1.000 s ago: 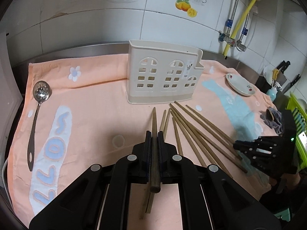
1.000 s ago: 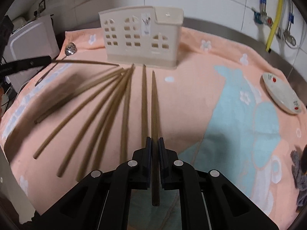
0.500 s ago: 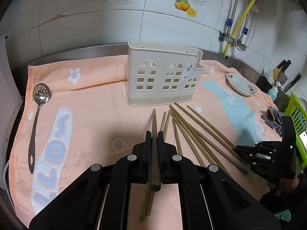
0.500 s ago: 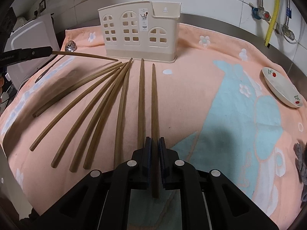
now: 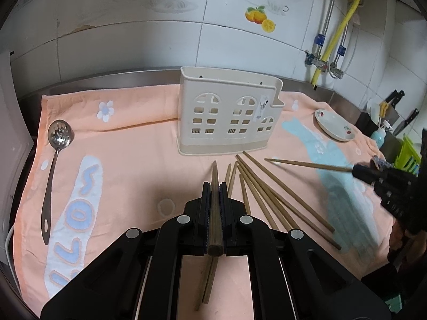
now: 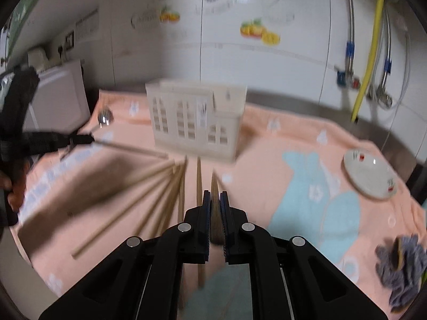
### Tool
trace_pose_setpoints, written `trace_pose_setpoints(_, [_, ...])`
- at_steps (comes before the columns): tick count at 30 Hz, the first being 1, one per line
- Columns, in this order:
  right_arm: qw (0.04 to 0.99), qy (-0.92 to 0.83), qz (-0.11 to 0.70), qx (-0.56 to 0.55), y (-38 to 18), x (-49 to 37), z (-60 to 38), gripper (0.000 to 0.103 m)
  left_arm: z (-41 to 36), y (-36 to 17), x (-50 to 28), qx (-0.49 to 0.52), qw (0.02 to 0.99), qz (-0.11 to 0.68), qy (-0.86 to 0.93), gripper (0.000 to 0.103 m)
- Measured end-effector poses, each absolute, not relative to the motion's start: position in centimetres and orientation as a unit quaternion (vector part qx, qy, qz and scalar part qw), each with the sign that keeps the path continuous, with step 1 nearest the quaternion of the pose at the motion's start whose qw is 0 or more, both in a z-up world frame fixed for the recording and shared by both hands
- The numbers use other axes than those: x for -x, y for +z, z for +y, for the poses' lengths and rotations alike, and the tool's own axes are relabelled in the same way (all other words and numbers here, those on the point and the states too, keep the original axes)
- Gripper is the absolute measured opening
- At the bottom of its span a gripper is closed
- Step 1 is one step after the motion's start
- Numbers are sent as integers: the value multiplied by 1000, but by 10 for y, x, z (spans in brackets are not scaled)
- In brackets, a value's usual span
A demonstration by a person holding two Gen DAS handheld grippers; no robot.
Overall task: Organize utensils
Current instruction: 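Lift the held chopstick with the left tool while the right tool lifts its chopstick, then lower the left tool's chopstick into the cream holder while the right tool inserts its own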
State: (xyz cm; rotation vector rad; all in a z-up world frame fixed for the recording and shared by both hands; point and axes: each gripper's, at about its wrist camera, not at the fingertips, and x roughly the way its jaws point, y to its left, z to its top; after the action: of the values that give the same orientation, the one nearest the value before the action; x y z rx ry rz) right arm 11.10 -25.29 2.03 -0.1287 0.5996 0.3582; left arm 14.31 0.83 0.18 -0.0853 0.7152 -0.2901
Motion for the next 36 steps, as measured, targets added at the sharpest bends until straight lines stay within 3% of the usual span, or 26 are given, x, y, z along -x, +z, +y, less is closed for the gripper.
trace_pose_setpoints(16, [933, 236, 262, 67, 125, -157, -252, 7, 2, 73, -147, 24, 945, 285, -159, 5])
trace_pose_setpoints(23, [936, 245, 242, 75, 173, -160, -260, 7, -8, 135, -144, -1, 962, 218, -164, 5])
trace_pose_setpoints(32, [934, 234, 253, 101, 181, -190, -250, 7, -26, 199, -157, -43, 979, 145, -138, 5])
trace_pose_setpoints(36, [929, 231, 273, 98, 168, -207, -246, 7, -29, 198, -179, -47, 979, 154, -123, 5])
